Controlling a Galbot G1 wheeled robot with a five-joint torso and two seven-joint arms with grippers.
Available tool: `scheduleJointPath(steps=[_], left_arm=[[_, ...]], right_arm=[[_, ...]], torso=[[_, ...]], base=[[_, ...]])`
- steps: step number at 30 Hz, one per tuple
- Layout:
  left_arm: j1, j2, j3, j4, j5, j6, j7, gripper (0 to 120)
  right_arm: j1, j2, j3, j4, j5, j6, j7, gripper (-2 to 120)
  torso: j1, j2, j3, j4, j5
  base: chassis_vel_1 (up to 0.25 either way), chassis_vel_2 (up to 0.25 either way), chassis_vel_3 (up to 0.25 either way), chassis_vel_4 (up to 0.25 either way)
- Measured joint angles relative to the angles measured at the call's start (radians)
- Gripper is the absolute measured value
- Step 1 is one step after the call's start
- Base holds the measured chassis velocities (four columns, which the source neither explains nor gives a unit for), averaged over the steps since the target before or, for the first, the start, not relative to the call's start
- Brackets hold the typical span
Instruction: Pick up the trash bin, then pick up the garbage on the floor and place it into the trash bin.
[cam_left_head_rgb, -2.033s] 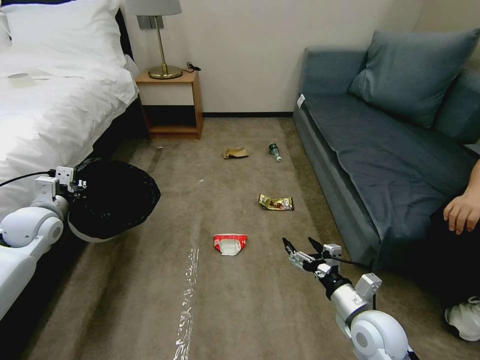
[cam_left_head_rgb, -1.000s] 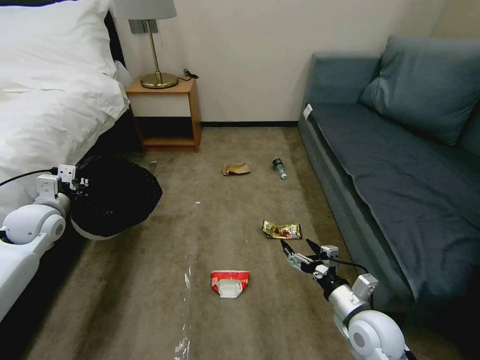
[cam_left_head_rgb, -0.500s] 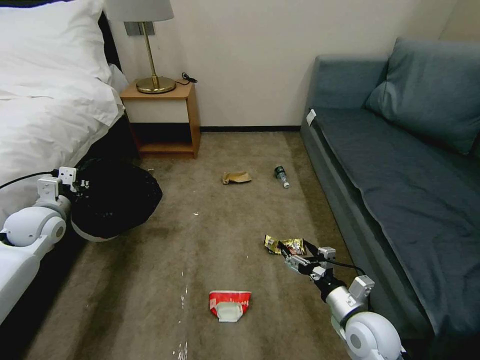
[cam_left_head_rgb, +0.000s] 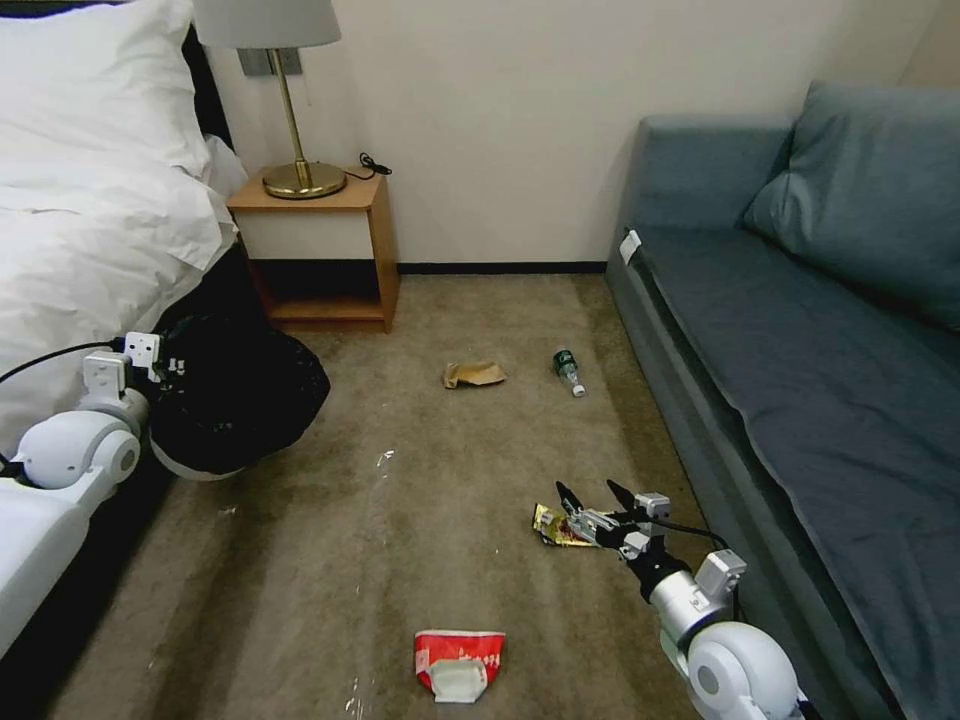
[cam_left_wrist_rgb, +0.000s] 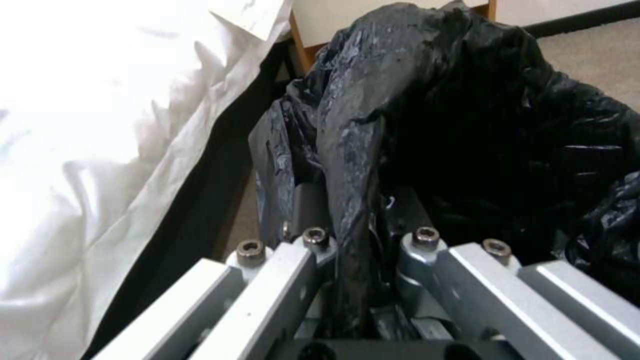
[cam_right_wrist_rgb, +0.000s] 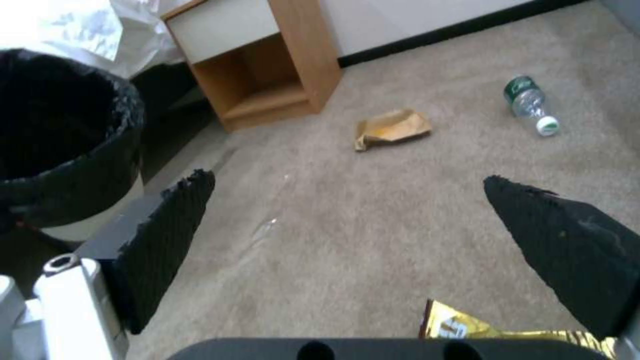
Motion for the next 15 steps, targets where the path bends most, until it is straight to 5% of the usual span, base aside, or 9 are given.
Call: scheduleJointPath(steps=[15], left_arm=[[0.078,0.000,-0.060,-0.024,0.034,-0.012,0.039,5]], right_arm=[[0.034,-0.219,-0.109,0.078,0.152,-0.136,0.023,100]], torso=[[0.000,0.000,0.000,0.0003,-0.0002]], base=[[0.000,0.000,0.000,0.000]])
